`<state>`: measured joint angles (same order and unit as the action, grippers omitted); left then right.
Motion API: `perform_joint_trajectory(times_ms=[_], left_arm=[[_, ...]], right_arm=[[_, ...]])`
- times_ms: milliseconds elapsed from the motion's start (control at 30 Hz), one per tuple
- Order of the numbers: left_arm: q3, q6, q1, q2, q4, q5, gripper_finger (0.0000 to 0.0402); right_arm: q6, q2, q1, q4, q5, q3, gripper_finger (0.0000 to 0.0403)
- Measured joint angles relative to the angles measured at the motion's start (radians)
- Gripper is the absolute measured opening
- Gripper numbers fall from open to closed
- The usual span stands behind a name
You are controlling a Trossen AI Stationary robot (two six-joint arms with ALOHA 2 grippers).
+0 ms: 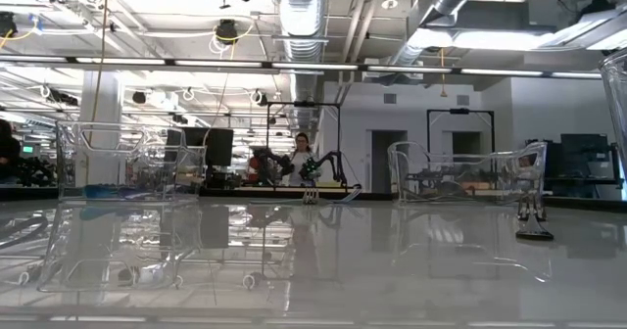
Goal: Sort silverware by color (type)
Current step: Put the pink fork into the bottom right transparent bin
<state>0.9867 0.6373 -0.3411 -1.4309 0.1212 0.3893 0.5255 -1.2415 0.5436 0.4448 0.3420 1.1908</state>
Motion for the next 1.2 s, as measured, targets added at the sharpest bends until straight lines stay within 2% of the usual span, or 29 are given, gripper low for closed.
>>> perform_joint_trajectory(times_ms=[100, 233, 367, 467, 567, 767, 833, 900, 1133, 1200], left_arm=[[0.000, 0.013, 0.009, 0.007, -0.054, 0.001, 0.0186], [0.000, 0.030, 0.017, 0.011, -0.078, 0.009, 0.0189], [0.000, 0.039, 0.033, 0.009, -0.084, 0.014, 0.0190], [0.000, 0.054, 0.054, 0.008, -0.085, 0.018, 0.0190], [0.000, 0.078, 0.076, 0.007, -0.085, 0.012, 0.0190], [0.000, 0.093, 0.099, 0.007, -0.081, -0.018, 0.0190], [0.000, 0.093, 0.104, 0.007, -0.080, -0.019, 0.0190], [0.000, 0.097, 0.106, 0.007, -0.079, -0.019, 0.0190], [0.000, 0.082, 0.107, 0.007, -0.084, -0.036, 0.0190], [0.000, 0.082, 0.107, 0.007, -0.087, -0.043, 0.0190]], right_arm=[[0.160, 0.051, 0.102, 0.157, -0.004, -0.001, 0.0090], [0.384, 0.099, 0.270, 0.269, 0.030, -0.001, 0.0090], [0.587, 0.104, 0.430, 0.363, 0.178, -0.001, 0.0090], [0.720, 0.077, 0.529, 0.462, 0.353, -0.001, 0.0090], [0.822, 0.021, 0.575, 0.542, 0.479, -0.001, 0.0090], [0.917, -0.098, 0.559, 0.572, 0.493, -0.002, 0.0090], [0.918, -0.125, 0.547, 0.565, 0.453, -0.002, 0.0090], [0.918, -0.136, 0.529, 0.570, 0.361, -0.002, 0.0090], [0.918, -0.119, 0.435, 0.597, -0.147, -0.002, 0.0090], [0.917, -0.121, 0.408, 0.602, -0.260, -0.002, 0.0090]])
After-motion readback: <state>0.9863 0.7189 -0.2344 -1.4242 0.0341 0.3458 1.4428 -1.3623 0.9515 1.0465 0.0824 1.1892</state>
